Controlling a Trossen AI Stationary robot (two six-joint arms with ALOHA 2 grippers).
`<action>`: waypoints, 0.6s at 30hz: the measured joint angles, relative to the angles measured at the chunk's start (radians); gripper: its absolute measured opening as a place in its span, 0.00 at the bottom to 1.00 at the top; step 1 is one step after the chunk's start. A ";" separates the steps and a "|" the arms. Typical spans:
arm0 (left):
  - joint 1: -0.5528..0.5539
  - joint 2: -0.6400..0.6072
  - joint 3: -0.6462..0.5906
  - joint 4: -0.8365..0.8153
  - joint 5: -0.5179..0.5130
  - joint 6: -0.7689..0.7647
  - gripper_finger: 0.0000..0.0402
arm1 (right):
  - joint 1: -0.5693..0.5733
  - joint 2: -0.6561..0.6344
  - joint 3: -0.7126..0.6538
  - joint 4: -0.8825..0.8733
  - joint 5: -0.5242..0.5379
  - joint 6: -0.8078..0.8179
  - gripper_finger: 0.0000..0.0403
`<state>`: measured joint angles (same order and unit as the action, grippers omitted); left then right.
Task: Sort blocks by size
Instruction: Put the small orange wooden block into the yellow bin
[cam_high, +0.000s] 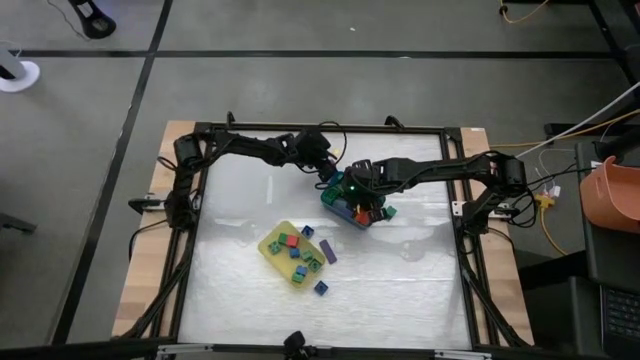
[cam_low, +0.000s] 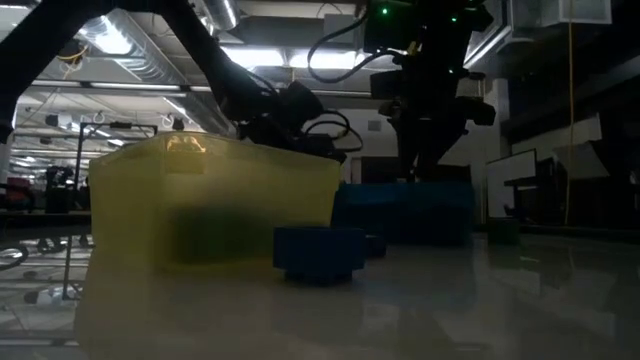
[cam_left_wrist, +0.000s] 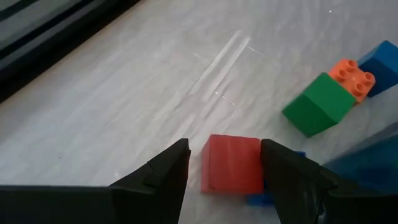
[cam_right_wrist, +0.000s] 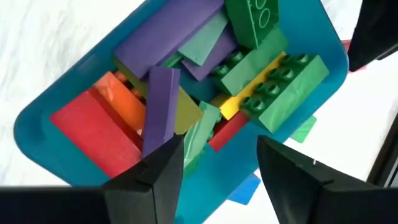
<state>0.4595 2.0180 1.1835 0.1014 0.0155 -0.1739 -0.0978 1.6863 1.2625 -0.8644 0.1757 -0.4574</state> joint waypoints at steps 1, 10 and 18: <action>0.000 0.000 0.000 -0.001 0.000 0.004 0.46 | 0.000 0.000 0.000 0.000 0.000 0.000 0.50; 0.000 0.000 0.000 -0.025 -0.002 0.051 0.46 | 0.000 0.000 0.000 -0.001 0.000 -0.002 0.50; 0.000 -0.003 0.003 -0.085 0.000 0.038 0.46 | 0.000 0.000 0.000 -0.001 0.000 -0.002 0.50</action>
<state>0.4591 2.0148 1.1866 0.0160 0.0151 -0.1362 -0.0982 1.6863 1.2629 -0.8658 0.1757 -0.4599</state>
